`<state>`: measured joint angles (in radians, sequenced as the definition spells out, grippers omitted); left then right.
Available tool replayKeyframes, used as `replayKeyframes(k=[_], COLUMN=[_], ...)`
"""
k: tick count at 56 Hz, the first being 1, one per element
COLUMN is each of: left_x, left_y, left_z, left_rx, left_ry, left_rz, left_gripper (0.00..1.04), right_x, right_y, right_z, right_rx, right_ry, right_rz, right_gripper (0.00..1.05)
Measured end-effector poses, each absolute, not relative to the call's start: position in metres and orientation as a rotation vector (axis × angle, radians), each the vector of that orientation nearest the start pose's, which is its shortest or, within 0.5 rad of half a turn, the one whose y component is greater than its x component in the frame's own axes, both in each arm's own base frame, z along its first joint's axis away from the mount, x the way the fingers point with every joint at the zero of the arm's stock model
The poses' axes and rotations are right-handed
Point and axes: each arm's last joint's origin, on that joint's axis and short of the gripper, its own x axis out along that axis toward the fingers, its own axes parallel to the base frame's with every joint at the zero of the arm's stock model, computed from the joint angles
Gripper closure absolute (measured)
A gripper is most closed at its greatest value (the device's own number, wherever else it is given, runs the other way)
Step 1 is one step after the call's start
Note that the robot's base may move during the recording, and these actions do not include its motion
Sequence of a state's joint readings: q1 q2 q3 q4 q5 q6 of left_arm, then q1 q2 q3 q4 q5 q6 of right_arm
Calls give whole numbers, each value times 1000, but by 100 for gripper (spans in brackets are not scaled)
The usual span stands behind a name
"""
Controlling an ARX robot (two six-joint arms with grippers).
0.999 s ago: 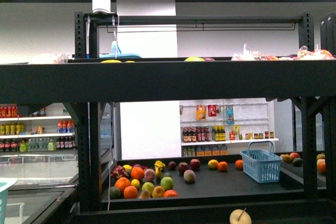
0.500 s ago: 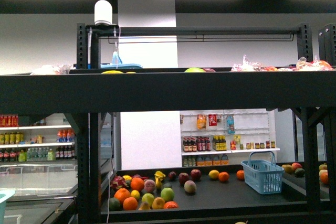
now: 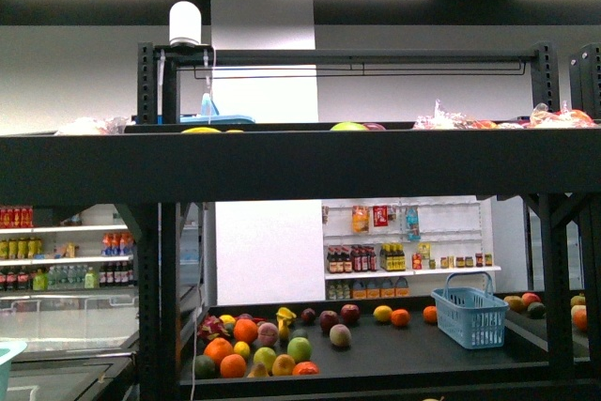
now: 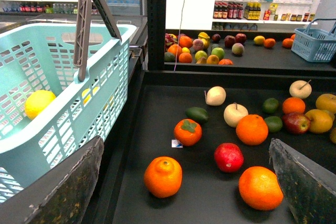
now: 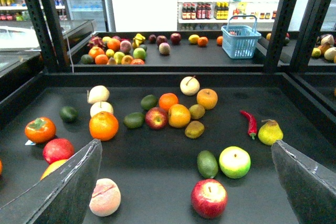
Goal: Pick lemon from shelf
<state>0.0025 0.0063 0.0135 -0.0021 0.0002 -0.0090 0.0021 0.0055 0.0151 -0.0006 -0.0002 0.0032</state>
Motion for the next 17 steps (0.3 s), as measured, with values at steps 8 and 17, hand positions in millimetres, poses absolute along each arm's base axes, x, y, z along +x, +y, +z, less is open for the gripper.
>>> replayKeyframes(k=[8,17], left_x=[97,97], left_y=[0,0], left_z=[167,167], left_rx=[-9,-9], left_ry=[-5,-5], left_rz=[2,2], left_gripper=[8,8], right_x=[97,97], right_y=[0,0], right_z=[168,168], right_rx=[3,3], right_ry=[-9,-9], right_rz=[2,2], right_gripper=[7,7])
